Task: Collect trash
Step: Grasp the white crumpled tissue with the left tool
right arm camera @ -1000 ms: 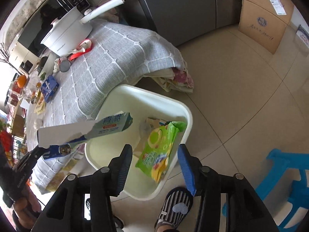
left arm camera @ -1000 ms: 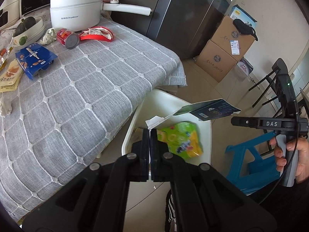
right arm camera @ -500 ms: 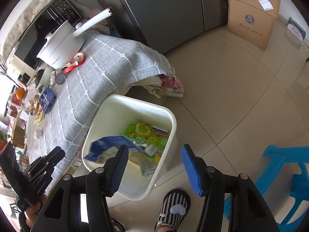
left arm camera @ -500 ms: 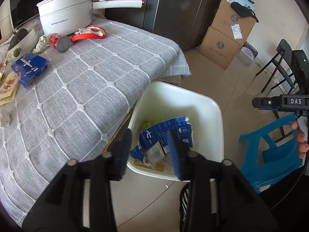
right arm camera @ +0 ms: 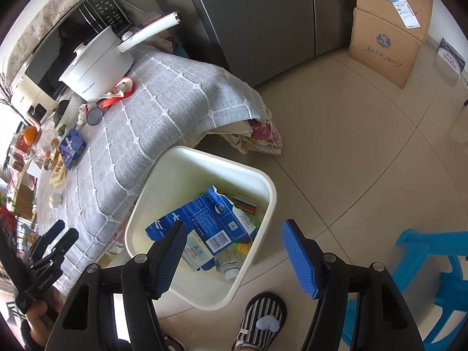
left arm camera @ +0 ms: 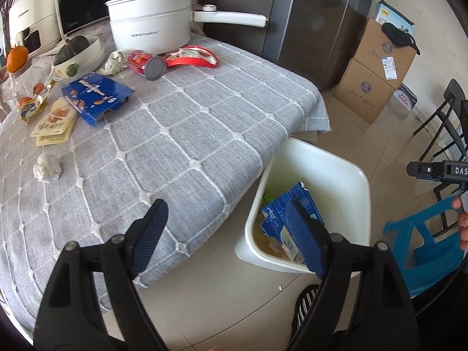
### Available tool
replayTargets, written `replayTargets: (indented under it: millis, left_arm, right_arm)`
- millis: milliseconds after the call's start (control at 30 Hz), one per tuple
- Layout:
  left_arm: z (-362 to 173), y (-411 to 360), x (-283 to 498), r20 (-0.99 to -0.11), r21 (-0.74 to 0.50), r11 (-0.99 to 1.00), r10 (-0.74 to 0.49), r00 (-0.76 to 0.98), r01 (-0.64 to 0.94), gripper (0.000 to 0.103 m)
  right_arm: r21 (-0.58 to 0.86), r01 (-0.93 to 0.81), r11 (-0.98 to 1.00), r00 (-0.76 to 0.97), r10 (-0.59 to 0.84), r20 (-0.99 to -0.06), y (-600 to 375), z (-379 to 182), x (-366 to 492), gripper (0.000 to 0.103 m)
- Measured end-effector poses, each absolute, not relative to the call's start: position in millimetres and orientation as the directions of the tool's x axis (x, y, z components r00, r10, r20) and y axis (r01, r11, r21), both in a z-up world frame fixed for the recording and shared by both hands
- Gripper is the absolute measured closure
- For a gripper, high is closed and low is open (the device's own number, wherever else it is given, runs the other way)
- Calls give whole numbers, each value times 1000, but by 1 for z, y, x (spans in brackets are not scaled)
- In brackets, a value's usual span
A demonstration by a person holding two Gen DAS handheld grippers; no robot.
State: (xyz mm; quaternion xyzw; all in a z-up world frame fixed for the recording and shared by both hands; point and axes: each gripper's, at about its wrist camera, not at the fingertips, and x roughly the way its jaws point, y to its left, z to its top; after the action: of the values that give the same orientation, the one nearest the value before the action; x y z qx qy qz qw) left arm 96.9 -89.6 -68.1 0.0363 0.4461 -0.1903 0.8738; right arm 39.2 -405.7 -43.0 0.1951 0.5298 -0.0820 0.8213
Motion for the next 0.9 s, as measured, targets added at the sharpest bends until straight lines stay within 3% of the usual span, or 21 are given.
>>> replayTargets:
  millis: [233,467,667,767,867,900]
  left_arm:
    - [-68,-20,119,-786,-128,969,-228,575,209,18]
    - [-81,52,151,-768,-50,998,-54,638,24,18]
    - [-100,82,180,-769,-61,998,-42,637,-9,19]
    - [-108,89,190,-774,-88,996,-63,630,-9,31]
    - [-118,93,200,-794,-115,993,-93,600,3,65]
    - [-120,93,200,-801,-116,993,-96,592,4,87]
  right_arm:
    - [224,312,923,451,64,-890,-381,-46,62,29]
    - [231,246,941,461,96,-882,-337,-54,100,28]
    - [190,189,964,438,90,-894,-301,-62,124,27]
    - [176,176,969,435,83,-896,-290,-64,132,27]
    - [161,163,973,431,77,-899,-280,-67,140,26]
    - [154,156,976,429,73,-900,-277,-68,142,26]
